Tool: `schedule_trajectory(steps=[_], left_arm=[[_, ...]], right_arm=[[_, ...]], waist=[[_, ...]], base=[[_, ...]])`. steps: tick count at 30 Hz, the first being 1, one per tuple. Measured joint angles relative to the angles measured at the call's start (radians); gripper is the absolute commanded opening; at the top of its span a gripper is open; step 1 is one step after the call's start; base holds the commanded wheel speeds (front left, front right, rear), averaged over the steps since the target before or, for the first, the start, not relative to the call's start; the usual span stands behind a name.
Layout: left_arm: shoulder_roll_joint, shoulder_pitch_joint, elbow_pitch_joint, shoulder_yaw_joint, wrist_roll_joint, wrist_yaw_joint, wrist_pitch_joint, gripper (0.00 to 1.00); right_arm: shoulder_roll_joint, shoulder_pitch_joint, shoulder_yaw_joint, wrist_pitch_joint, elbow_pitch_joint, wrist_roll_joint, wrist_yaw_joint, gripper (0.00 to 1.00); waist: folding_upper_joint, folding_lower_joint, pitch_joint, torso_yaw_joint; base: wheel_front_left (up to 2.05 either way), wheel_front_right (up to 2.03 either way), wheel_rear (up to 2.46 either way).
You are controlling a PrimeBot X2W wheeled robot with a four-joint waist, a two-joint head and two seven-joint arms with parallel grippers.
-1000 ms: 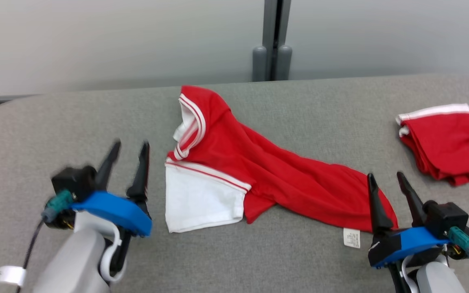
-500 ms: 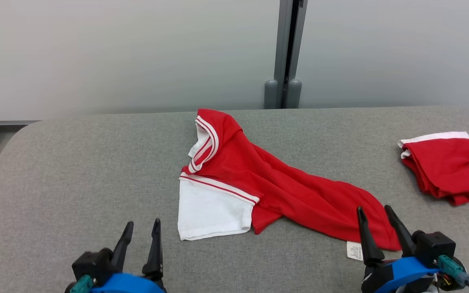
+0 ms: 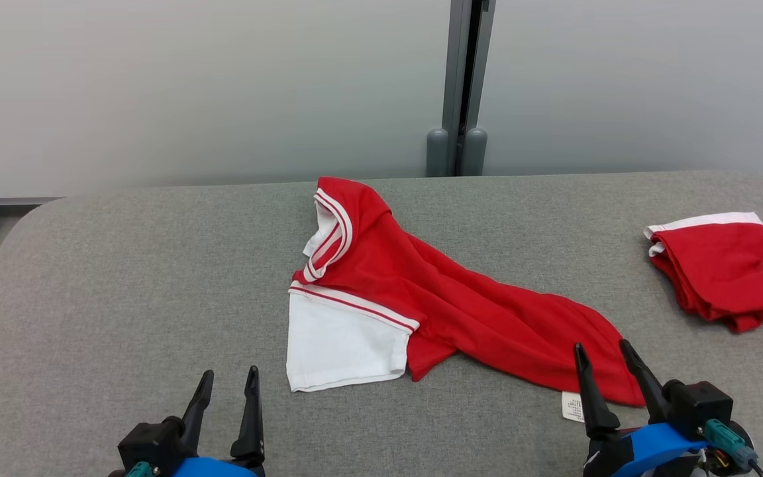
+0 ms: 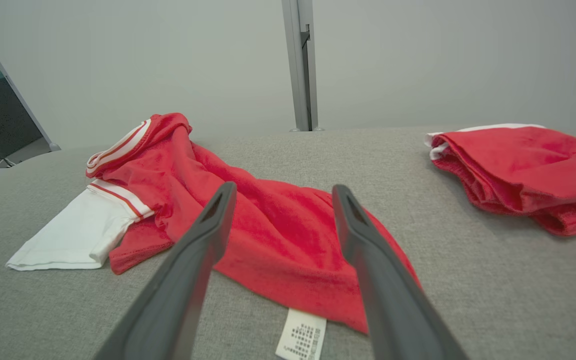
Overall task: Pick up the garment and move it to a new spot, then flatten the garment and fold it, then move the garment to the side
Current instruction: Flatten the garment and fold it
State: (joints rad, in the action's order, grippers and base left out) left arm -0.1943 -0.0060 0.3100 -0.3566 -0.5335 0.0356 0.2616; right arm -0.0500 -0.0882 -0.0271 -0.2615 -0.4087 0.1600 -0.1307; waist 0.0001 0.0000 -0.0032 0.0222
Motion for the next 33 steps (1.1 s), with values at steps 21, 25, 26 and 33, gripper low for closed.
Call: schedule_trajectory(steps=[21, 25, 26, 33], left_arm=[[0.009, -0.013, 0.030, 0.000, 0.007, -0.010, -0.003, 1.00], [0.016, -0.050, 0.061, -0.015, 0.007, -0.010, -0.051, 1.00], [0.020, -0.061, 0.072, -0.018, 0.006, -0.010, -0.063, 1.00], [0.047, -0.132, 0.192, -0.024, -0.038, -0.010, -0.174, 1.00]], right_arm=[[0.000, -0.011, 0.002, 0.000, -0.013, 0.006, 0.000, 1.00], [0.000, -0.026, 0.002, 0.000, -0.007, 0.006, 0.000, 1.00], [0.000, -0.031, 0.005, 0.000, -0.003, 0.006, 0.000, 1.00], [0.000, -0.055, 0.010, 0.000, -0.019, -0.002, 0.000, 1.00]], waist=[[0.0000, 0.0000, 0.031, -0.001], [0.0000, 0.0000, 0.056, -0.011], [0.0000, 0.0000, 0.063, -0.014], [0.0000, 0.0001, 0.113, -0.052]], base=[[0.00, 0.00, 0.00], [0.00, 0.00, 0.00], [0.00, 0.00, 0.00], [0.00, 0.00, 0.00]])
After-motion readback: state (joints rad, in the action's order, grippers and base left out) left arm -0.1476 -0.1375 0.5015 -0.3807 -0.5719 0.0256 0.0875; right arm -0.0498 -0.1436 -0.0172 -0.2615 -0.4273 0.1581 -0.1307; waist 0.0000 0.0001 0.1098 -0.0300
